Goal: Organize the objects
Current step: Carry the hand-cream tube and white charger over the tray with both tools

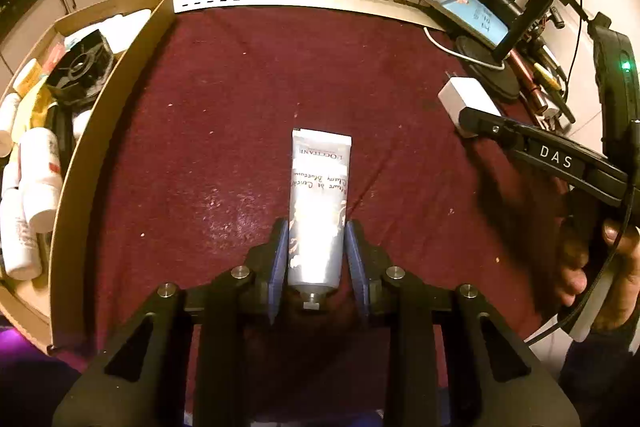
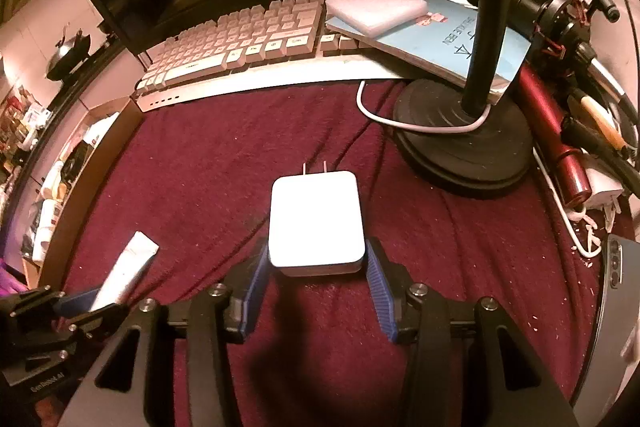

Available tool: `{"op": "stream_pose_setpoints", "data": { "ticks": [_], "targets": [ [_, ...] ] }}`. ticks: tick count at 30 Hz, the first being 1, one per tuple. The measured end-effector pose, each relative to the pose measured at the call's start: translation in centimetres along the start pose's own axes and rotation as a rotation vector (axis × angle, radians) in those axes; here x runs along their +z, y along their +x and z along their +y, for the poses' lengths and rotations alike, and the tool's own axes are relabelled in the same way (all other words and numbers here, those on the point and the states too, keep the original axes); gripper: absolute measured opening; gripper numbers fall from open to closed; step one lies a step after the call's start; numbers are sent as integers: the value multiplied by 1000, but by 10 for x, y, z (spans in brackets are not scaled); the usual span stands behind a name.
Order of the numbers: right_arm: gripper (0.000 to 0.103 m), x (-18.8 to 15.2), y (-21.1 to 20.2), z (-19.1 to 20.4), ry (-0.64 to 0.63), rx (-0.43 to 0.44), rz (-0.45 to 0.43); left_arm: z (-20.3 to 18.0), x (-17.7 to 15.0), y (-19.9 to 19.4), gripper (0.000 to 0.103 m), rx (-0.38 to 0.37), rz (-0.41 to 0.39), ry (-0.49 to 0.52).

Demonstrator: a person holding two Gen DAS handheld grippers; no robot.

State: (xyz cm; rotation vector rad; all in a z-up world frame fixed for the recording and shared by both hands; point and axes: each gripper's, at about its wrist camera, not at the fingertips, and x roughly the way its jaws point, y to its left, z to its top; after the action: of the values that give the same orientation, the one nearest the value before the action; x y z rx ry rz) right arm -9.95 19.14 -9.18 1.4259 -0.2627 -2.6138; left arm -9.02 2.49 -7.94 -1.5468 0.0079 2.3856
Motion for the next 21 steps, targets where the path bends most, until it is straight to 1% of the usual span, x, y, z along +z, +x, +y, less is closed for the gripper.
{"op": "stream_pose_setpoints", "data": {
  "ticks": [1,2,5,7,9,10,11,12,14,17,20,21],
  "targets": [
    [48,1,0,0,3,2,0,1,2,0,38,5,0,-2],
    [50,2,0,-1,8,-1,0,3,3,-1,38,11,0,1],
    [50,3,1,0,16,-6,-3,-2,6,2,38,22,4,29],
    [50,3,3,1,9,-16,2,-5,6,4,38,66,-12,45],
    [50,5,4,4,-11,-30,1,-9,3,3,38,82,-26,54],
    [49,5,5,5,-24,-37,0,-12,0,3,35,86,-36,76],
    [49,4,4,5,-31,-38,-5,-10,-2,3,30,91,-47,69],
    [47,4,4,4,-34,-39,-13,-6,-3,1,29,88,-57,43],
    [47,2,2,2,-26,-38,-12,4,-6,-2,29,61,-71,4],
    [47,-1,1,-1,-25,-31,-13,10,-12,-8,29,84,-77,-26],
    [47,-4,-4,-2,-13,-1,-13,10,-19,-14,29,79,-90,-25],
    [47,-5,-4,-1,-18,9,-15,12,-21,-14,29,70,-75,-46]
  ]
}}
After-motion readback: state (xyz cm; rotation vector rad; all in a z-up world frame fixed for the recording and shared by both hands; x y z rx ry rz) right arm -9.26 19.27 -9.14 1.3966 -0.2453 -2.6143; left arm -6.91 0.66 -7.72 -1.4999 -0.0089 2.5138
